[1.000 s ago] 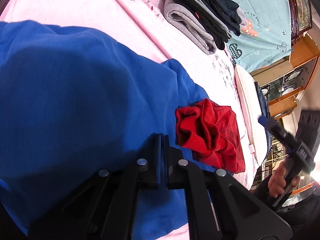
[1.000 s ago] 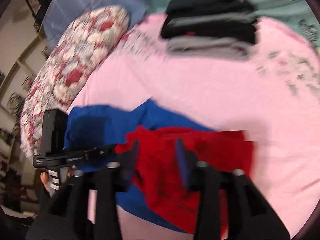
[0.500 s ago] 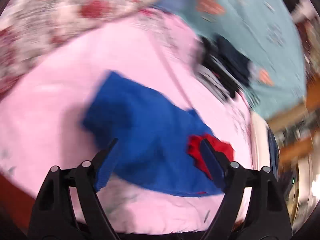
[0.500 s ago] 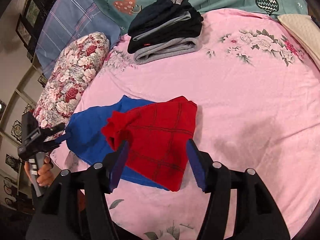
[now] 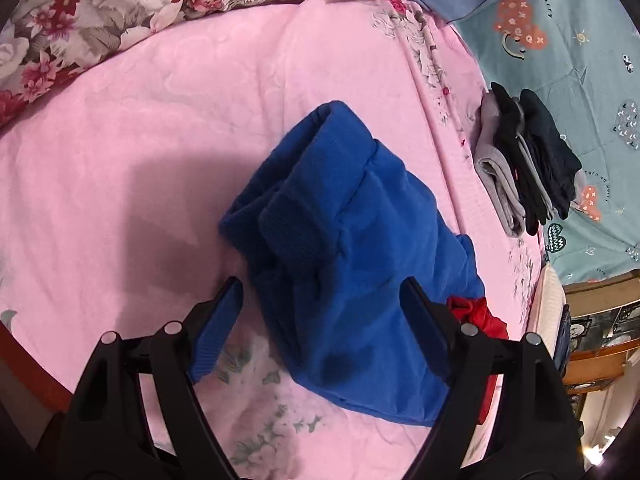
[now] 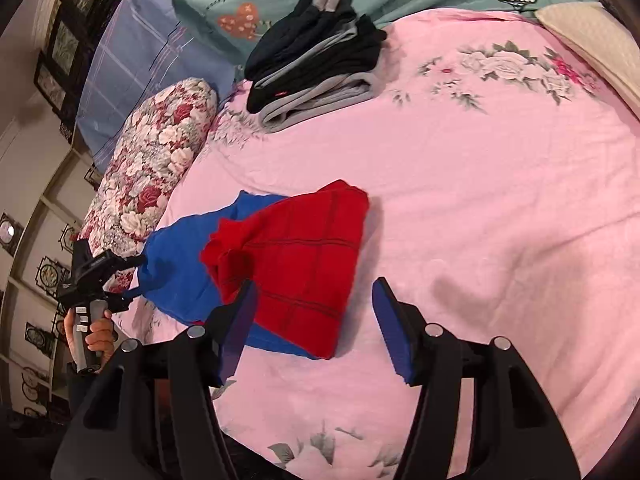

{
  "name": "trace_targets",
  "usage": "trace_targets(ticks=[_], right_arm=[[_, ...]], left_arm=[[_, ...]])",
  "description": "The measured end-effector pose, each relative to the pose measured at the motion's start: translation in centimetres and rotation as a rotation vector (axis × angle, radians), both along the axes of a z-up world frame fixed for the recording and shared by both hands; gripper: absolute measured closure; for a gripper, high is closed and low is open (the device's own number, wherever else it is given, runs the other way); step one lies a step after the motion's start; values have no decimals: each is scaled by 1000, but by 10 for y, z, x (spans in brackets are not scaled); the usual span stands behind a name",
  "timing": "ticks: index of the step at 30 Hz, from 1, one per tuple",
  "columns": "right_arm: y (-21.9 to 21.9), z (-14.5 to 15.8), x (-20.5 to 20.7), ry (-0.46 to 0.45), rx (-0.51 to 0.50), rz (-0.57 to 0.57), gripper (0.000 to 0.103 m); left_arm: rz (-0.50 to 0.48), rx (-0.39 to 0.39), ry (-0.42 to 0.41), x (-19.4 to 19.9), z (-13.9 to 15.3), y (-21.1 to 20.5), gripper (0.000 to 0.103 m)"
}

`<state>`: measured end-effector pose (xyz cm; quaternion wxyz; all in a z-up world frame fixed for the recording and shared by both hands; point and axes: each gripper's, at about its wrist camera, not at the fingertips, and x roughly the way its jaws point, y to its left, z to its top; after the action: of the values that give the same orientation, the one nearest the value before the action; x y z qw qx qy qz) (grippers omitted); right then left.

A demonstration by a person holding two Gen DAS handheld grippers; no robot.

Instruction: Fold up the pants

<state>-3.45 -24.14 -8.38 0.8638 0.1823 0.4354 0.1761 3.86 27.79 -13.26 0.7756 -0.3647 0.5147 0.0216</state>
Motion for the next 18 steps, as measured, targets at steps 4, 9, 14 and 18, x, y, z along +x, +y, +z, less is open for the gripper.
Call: trace_targets(ticks=[4, 9, 14, 18], right_arm=[[-4, -4, 1, 11, 13, -11, 43], [2, -5, 2, 18, 10, 11, 43], [-3, -2, -1, 4, 10, -20, 43], [-2, -6, 1, 26, 12, -23, 43]], left_arm=[[13, -19, -22, 9, -3, 5, 21], [0, -91, -60, 21, -8, 3, 15], [7, -121, -116, 29, -14, 10, 22], [23, -25, -106, 37, -14, 9, 58]])
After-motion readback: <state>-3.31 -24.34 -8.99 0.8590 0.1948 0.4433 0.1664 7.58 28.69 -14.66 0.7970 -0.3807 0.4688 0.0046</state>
